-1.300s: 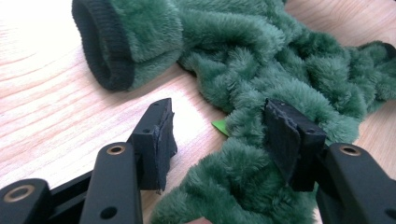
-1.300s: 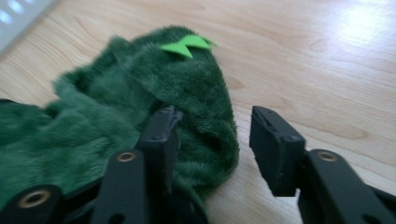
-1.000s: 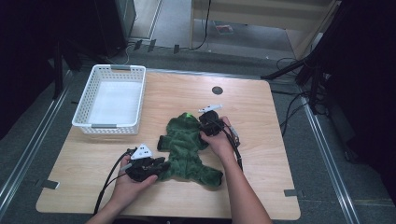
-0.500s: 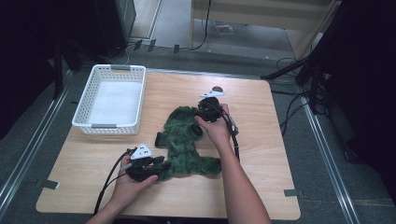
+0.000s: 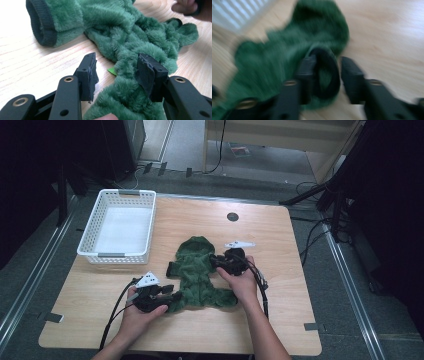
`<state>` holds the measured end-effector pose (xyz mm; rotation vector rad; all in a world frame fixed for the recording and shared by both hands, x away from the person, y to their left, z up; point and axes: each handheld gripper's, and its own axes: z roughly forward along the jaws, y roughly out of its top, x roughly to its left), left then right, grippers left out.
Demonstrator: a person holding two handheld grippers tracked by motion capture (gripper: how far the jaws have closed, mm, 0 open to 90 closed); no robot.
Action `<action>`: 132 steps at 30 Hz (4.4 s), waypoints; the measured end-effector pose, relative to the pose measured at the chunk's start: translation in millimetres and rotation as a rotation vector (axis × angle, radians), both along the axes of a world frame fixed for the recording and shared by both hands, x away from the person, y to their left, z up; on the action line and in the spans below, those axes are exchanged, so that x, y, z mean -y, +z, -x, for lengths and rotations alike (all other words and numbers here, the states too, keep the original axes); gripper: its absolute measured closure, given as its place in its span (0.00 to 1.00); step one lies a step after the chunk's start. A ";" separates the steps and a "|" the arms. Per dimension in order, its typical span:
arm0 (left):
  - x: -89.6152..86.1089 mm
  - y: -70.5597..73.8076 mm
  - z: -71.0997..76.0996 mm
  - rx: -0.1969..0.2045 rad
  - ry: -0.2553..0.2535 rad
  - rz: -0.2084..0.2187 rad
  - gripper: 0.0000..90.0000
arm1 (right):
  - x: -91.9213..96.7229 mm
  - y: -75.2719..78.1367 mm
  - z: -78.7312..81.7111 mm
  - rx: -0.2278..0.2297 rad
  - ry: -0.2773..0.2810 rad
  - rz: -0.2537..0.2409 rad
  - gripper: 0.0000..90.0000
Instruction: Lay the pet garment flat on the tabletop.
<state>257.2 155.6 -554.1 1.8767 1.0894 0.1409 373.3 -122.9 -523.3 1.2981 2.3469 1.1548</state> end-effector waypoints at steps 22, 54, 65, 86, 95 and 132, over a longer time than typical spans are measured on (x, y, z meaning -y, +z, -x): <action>-2.3 24.0 -46.9 0.041 0.339 -0.042 0.46 | 19.1 -11.0 27.4 0.079 0.037 0.041 0.87; 43.6 20.1 -25.6 0.068 0.085 -0.134 0.53 | -2.8 -7.2 81.8 0.034 0.124 -0.024 0.67; 43.6 9.5 -27.6 0.059 0.087 -0.272 0.94 | -6.7 -14.2 88.6 0.099 0.112 0.194 0.93; -0.9 17.2 8.5 0.035 0.026 -0.098 0.52 | 45.8 -3.7 114.9 0.094 0.058 0.020 0.69; -1.2 4.8 16.1 0.071 -0.006 -0.229 0.67 | 48.8 -20.4 123.4 0.089 0.055 0.121 0.76; -158.1 16.9 47.1 0.182 0.333 0.048 0.02 | 154.6 -7.8 129.6 0.179 -0.257 -0.043 0.00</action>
